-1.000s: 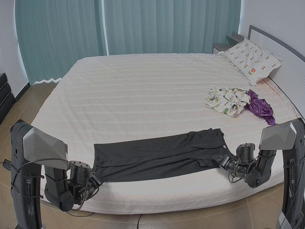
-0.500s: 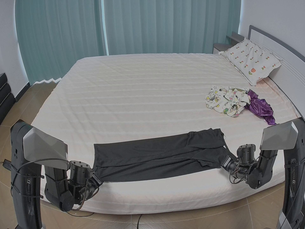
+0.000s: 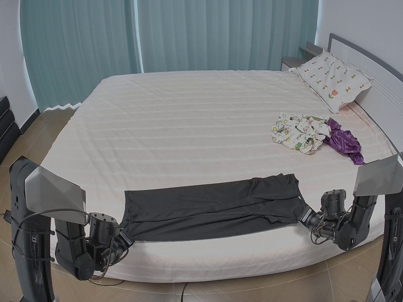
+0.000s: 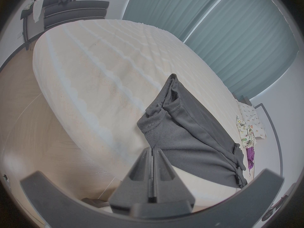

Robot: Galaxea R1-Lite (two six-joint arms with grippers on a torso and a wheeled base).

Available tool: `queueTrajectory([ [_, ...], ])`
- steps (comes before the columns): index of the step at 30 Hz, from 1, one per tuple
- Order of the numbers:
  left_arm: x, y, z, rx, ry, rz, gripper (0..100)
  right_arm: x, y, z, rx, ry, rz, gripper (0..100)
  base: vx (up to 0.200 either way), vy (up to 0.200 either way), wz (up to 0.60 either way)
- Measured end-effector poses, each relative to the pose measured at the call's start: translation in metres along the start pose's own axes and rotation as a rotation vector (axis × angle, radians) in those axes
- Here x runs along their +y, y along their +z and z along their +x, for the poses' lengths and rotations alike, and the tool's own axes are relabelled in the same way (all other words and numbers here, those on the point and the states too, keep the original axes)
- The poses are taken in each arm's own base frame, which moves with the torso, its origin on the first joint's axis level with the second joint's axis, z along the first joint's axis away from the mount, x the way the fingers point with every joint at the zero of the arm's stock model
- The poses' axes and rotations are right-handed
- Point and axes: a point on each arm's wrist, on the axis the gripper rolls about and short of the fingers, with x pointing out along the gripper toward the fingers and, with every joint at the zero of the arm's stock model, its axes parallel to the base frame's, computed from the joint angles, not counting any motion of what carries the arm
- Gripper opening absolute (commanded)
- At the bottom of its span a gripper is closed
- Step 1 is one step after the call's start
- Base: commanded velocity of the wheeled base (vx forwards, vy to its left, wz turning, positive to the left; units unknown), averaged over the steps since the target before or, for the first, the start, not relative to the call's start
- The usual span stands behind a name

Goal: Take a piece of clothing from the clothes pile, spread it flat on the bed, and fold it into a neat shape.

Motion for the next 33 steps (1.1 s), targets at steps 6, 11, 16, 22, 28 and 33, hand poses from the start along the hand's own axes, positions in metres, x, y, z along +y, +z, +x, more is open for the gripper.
queueTrajectory([
  [6,0.002,-0.001,-0.003,0.007,0.005,0.022,0,-0.004,-0.003,-0.006,0.019,-0.018,-0.075,0,0.0,0.0,0.0],
  [11,0.003,-0.002,-0.004,0.014,0.012,0.03,0,-0.009,-0.008,-0.008,0.042,-0.039,-0.109,0,0.0,0.0,0.0],
  [16,0.005,-0.003,-0.003,0.021,0.018,0.034,100,-0.011,-0.012,-0.009,0.056,-0.048,-0.119,100,0.0,0.0,0.0],
  [22,0.005,-0.003,-0.003,0.02,0.017,0.032,100,-0.011,-0.011,-0.01,0.048,-0.044,-0.119,100,0.0,0.0,0.0],
  [28,0.001,0.004,-0.008,-0.001,-0.002,0.018,100,-0.006,-0.003,-0.022,0.021,-0.029,-0.114,100,0.0,0.0,0.0],
  [33,0.0,0.013,-0.011,-0.03,-0.018,-0.006,100,-0.008,0.005,-0.029,-0.001,-0.032,-0.127,100,0.0,0.0,0.0],
])
